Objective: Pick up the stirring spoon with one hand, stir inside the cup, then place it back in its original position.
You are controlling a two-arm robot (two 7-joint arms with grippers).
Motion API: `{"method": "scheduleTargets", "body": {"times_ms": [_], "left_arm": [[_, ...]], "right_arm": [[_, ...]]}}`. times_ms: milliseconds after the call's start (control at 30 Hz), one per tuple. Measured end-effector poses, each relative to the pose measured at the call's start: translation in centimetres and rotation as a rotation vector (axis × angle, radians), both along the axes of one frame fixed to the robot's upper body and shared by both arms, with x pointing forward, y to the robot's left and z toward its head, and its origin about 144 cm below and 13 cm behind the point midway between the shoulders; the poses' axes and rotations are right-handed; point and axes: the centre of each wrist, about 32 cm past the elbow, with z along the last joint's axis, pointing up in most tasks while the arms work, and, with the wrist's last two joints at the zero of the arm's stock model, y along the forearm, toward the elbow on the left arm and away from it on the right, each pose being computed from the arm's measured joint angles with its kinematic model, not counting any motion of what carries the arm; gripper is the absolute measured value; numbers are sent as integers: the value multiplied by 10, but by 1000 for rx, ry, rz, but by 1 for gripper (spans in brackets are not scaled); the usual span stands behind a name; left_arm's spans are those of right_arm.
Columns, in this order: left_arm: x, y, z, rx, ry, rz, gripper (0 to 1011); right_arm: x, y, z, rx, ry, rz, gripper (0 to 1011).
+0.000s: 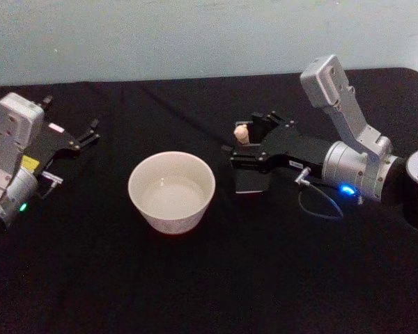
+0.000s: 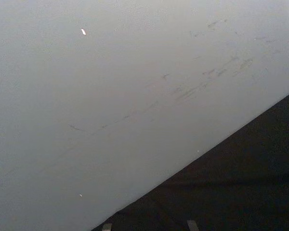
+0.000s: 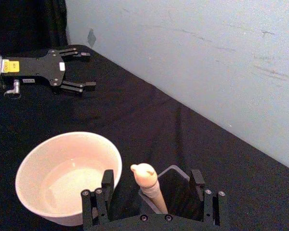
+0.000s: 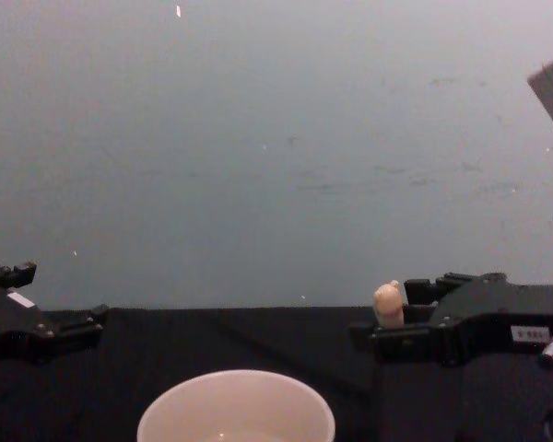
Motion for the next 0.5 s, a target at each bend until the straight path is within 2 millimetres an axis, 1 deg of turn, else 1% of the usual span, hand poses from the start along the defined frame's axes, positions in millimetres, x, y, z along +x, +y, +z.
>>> {"method": "scheduleTargets", "body": {"times_ms": [500], "left_arm": [[0,0,0,0,0,0,1001]], "right_arm": [[0,0,0,1,0,1,1002]]}}
